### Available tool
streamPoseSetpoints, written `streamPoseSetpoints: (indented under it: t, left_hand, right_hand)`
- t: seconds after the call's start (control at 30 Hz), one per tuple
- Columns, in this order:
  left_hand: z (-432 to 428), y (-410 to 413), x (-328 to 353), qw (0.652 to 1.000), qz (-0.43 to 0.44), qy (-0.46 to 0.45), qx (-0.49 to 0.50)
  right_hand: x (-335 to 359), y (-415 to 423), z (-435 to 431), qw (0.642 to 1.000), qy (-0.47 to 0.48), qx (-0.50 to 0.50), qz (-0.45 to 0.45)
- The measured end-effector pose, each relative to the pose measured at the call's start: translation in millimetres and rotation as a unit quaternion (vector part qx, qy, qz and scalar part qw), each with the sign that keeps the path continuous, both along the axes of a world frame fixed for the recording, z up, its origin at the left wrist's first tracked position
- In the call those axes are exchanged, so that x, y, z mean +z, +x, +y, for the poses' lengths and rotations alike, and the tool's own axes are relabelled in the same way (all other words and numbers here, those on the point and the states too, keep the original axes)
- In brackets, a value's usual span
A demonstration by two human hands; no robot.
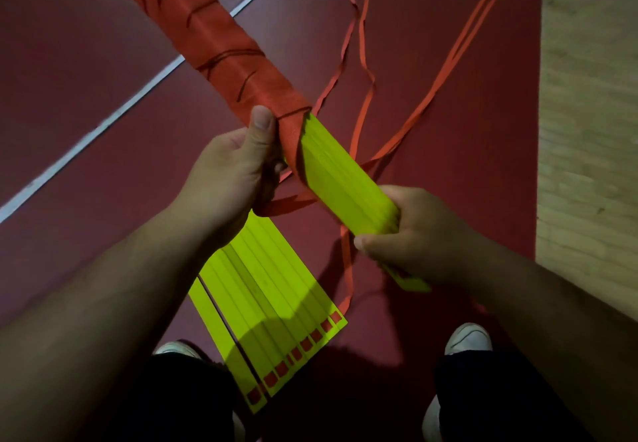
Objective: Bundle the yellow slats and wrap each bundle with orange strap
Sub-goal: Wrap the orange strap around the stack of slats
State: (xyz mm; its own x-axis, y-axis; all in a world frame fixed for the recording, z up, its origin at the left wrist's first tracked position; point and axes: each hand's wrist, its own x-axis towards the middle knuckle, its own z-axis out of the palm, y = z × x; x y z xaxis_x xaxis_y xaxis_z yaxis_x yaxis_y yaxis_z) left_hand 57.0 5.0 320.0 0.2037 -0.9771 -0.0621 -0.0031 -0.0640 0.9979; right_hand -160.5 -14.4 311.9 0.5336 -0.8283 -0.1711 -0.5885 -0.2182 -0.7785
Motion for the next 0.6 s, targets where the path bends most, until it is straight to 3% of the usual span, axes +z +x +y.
streamPoseSetpoints:
  t: [0.1, 0.2, 0.33, 0.47, 0.57, 0.6]
  left_hand:
    - [0.7, 0.5, -1.8, 0.997, -0.072, 0.022, 0.001]
    - [1.5, -7.7, -3.3, 0.998, -0.051, 0.023, -0.007]
    - [0.7, -11.7, -6.5, 0.997, -0.046, 0.027, 0.052]
    - [1.7, -0.4, -12.1, 0.998, -0.052, -0.005, 0.037]
    - [3.7, 0.7, -12.9, 0.997, -0.027, -0.046, -0.052]
    - [3.5, 0.3, -12.8, 0.996, -0.029, -0.053, -0.070]
  right_hand:
    - [-5.1, 0.0, 0.2, 0.986, -0.116, -0.079, 0.088]
    - [-9.4, 1.2, 3.8, 0.969, -0.160, -0.137, 0.132]
    - [-10.9, 6.3, 9.4, 0.956, -0.217, -0.114, 0.159]
    - [10.6, -5.8, -1.5, 0.994, -0.021, -0.002, 0.108]
    - [24.5, -13.4, -4.5, 0.982, 0.186, 0.020, 0.004]
    - [23.1, -12.8, -2.7, 0.980, 0.197, 0.024, -0.016]
